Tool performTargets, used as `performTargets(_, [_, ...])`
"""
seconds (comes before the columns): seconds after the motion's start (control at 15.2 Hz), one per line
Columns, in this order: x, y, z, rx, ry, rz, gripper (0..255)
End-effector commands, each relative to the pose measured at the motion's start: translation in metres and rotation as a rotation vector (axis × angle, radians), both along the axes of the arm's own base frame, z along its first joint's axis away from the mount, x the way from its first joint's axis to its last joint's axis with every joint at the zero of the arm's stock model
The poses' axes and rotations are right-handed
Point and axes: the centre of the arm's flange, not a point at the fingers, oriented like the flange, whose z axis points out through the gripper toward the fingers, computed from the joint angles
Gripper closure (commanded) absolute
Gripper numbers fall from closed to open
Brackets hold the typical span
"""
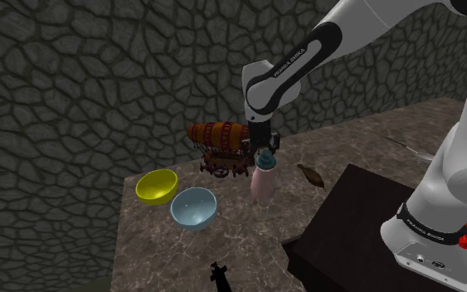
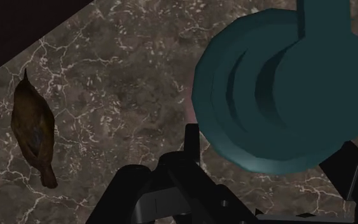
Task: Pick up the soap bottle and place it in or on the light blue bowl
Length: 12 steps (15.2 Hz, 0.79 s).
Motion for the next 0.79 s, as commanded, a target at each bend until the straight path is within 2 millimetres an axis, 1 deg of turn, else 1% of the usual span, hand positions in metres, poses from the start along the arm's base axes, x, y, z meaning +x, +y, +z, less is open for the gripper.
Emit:
performTargets(0.0, [-0.001,0.002,0.012,0.0,0.0,0.0,255])
performTargets(0.59, [-0.001,0.002,0.059,0.0,0.0,0.0,255])
performTargets(0.66, [-0.001,0.002,0.062,0.0,0.0,0.0,255])
performTargets(0.73, [0.008,0.011,0.064,0.0,0.0,0.0,255])
